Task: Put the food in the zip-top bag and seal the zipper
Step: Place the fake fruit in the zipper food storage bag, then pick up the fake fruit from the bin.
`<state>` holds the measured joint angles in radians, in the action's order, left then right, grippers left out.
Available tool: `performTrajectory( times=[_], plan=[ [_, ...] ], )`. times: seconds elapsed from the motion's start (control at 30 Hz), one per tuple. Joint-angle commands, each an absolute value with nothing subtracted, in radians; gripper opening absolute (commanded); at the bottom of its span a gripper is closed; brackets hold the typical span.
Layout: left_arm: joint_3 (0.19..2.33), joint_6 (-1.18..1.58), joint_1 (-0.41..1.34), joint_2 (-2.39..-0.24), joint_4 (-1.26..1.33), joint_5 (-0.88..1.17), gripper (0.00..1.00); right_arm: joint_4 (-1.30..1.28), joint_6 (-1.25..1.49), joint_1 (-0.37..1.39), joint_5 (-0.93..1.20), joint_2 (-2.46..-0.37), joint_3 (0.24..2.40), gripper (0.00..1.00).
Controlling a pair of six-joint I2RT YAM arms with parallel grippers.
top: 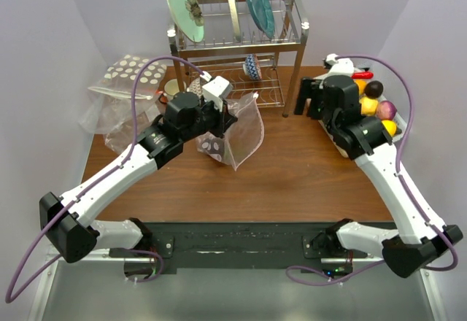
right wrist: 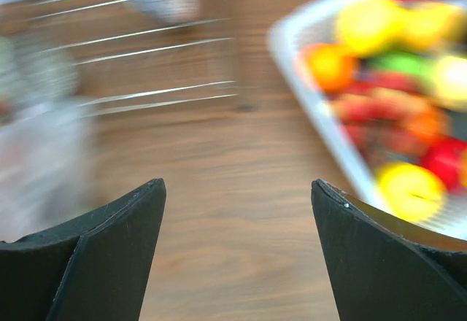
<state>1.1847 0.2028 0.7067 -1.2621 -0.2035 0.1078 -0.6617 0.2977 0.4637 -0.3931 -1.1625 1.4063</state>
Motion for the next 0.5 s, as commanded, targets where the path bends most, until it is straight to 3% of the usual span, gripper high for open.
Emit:
performTrajectory(
  times=[0.0,0.2,0.27,0.47],
  plan=[
    [1.195,0.219,0.699,-1.262,-0.172,0.098,0.0,-0.718,0.247,0.351,-0.639,-1.212,1.433,0.84],
    [1.195,0.222,0.699,-1.267,-0.173,0.1,0.0,-0.703,0.23,0.203,-0.654,-1.324,1.465,0.84],
    [1.193,0.222,0.699,-1.267,-0.172,0.101,0.0,-0.696,0.244,0.082,-0.603,-1.42,1.523,0.83],
    [1.189,0.218,0.7,-1.267,-0.169,0.1,0.0,-0.64,0.255,0.003,-0.637,-1.633,1.69,0.89]
  ],
)
